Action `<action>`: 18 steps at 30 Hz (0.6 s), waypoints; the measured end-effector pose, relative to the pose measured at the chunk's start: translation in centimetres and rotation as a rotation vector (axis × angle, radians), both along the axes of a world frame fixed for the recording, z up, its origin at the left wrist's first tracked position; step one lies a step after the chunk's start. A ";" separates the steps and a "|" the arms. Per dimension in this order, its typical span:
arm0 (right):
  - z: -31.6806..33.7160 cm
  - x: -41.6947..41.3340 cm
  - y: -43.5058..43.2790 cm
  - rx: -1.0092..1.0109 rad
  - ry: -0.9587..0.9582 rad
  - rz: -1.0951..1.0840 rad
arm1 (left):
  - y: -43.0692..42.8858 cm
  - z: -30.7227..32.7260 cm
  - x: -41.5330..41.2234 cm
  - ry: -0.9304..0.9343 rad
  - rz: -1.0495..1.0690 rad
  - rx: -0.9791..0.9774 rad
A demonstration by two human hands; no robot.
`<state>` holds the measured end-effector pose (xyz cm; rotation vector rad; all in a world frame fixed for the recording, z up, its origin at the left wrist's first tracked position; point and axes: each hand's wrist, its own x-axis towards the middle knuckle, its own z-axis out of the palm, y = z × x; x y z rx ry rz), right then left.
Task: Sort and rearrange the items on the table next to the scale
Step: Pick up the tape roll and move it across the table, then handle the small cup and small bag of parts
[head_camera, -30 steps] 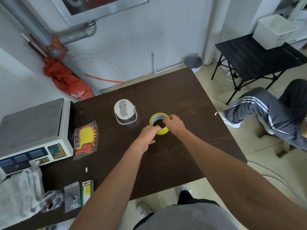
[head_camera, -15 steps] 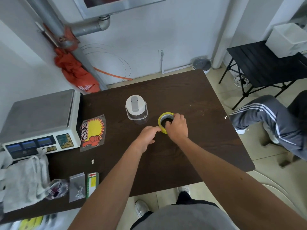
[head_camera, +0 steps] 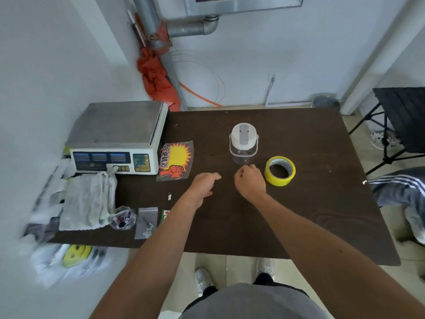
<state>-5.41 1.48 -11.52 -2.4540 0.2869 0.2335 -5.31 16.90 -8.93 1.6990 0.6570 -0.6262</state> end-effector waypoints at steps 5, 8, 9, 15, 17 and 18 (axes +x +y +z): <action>0.9 0.3 4.6 0.050 0.037 0.079 | 6.6 0.8 -1.5 -0.031 0.090 -0.009; 1.6 0.3 8.1 0.058 0.031 0.127 | 10.5 1.2 -2.8 -0.081 0.196 0.013; 1.9 0.2 9.4 0.057 0.034 0.146 | 11.6 1.3 -3.3 -0.096 0.243 0.030; 3.0 -1.3 17.4 0.045 0.058 0.317 | 17.8 2.1 -5.7 -0.217 0.426 0.112; 3.1 -2.0 19.8 0.054 0.070 0.381 | 19.7 2.0 -6.6 -0.237 0.486 0.149; 3.2 -2.3 20.9 0.055 0.082 0.417 | 20.7 2.0 -7.1 -0.246 0.517 0.158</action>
